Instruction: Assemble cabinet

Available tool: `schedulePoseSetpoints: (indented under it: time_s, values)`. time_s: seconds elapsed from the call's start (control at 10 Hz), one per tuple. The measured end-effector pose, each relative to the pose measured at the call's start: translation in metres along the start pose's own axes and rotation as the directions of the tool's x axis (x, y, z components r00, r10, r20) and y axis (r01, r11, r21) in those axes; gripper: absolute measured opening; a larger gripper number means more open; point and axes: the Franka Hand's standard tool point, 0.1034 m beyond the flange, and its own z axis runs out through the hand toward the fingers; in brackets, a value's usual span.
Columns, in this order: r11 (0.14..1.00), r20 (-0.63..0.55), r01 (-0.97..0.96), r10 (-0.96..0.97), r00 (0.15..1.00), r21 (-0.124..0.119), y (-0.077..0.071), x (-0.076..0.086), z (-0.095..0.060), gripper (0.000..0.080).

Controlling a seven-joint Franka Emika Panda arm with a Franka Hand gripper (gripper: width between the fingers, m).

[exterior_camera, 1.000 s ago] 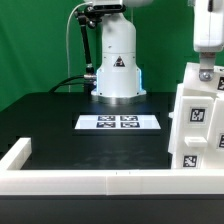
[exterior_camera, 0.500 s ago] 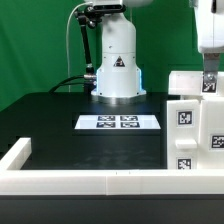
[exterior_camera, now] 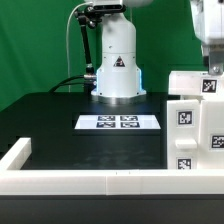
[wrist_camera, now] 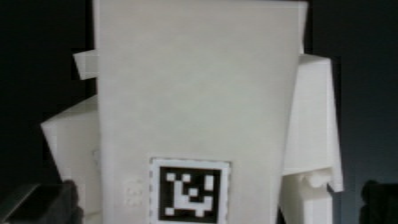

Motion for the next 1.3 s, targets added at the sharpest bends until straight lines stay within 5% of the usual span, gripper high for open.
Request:
schedulePoseSetpoints:
  time_s: [0.4,0.6,0.8,1.3]
  values:
    - [0.999,0.006,0.034,-0.034,0.999,0.002,0.000,-0.002,0.000,0.0796]
    - [0.973,0.000,0.233,-0.233,0.973,0.005,-0.004,-0.004,0.002,0.0796]
    - [0.843,-0.011,0.538,-0.538,0.843,0.007,-0.012,-0.006,0.001,0.0796]
    - [0.604,-0.016,0.797,-0.797,0.604,0.006,-0.015,-0.006,0.000,0.0796]
